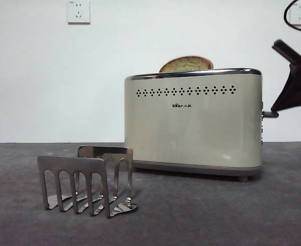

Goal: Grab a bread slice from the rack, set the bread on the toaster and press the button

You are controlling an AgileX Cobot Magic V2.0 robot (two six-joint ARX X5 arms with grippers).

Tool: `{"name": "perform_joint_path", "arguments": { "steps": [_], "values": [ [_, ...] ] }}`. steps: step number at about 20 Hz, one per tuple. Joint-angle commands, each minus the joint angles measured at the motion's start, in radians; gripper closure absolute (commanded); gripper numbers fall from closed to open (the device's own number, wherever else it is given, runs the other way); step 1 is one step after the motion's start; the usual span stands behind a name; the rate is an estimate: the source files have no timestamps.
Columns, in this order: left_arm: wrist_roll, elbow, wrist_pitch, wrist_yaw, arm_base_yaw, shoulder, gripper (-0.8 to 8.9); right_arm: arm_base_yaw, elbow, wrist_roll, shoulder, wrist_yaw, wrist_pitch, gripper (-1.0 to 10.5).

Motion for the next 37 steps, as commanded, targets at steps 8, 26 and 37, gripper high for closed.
{"name": "perform_joint_path", "arguments": {
  "steps": [8,26,37],
  "values": [
    [-0.002,-0.007,0.003,0.001,0.003,-0.014,7.85,0.002,0.323,-0.09,-0.25,-0.001,-0.45,9.5],
    [0.253,-0.205,0.213,0.021,0.089,-0.115,7.85,0.002,0.789,-0.139,-0.267,0.198,-0.703,9.5],
    [-0.033,-1.68,1.526,0.162,0.518,-0.935,7.85,0.002,0.789,-0.139,-0.208,0.34,-0.841,9.5]
  ]
}}
